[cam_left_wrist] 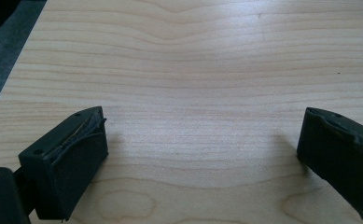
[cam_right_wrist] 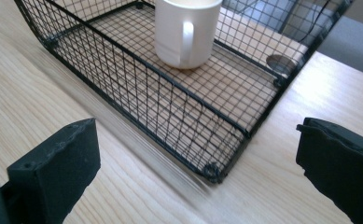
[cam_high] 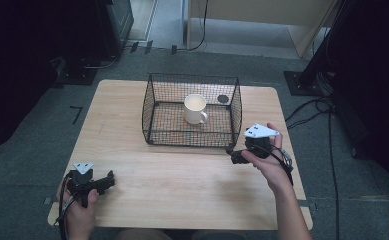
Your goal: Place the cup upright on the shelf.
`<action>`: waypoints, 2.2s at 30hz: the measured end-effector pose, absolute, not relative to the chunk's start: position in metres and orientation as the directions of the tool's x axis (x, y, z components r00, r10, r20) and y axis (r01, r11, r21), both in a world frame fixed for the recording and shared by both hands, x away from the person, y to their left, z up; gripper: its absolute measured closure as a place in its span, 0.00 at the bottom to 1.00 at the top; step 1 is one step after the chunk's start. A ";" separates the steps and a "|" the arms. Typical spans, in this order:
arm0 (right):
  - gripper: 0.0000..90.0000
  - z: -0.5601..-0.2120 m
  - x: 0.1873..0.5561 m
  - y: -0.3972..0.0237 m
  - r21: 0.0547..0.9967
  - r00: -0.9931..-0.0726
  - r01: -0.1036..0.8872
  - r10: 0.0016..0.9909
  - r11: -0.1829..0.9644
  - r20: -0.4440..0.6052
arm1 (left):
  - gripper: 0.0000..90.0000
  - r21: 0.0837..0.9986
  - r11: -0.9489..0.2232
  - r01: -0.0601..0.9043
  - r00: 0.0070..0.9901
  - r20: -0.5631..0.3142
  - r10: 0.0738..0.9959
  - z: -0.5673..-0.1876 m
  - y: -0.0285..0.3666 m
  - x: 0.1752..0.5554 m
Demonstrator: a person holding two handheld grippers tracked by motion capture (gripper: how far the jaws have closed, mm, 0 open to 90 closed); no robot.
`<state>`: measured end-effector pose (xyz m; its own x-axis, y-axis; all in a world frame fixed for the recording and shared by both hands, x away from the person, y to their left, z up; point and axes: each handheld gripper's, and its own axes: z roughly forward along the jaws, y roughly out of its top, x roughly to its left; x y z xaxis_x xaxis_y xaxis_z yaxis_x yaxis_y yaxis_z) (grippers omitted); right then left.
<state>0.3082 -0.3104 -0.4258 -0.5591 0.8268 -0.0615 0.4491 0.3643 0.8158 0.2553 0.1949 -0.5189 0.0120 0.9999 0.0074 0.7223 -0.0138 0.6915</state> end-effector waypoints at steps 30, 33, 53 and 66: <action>0.00 -0.469 0.275 -0.373 0.783 -0.449 0.543 0.893 0.302 -0.032 | 0.02 0.690 -0.018 0.724 0.015 0.010 1.000 -0.519 0.195 0.255; 0.00 -0.472 0.273 -0.376 0.781 -0.441 0.549 0.897 0.297 -0.031 | 0.02 0.690 -0.018 0.723 0.015 0.010 1.000 -0.519 0.195 0.255; 0.00 -0.506 0.247 -0.407 0.744 -0.355 0.620 0.935 0.248 -0.016 | 0.02 0.691 -0.018 0.723 0.015 0.010 1.000 -0.519 0.195 0.255; 0.00 -0.520 0.231 -0.422 0.728 -0.312 0.651 0.950 0.217 -0.004 | 0.02 0.691 -0.017 0.723 0.014 0.010 1.000 -0.519 0.195 0.255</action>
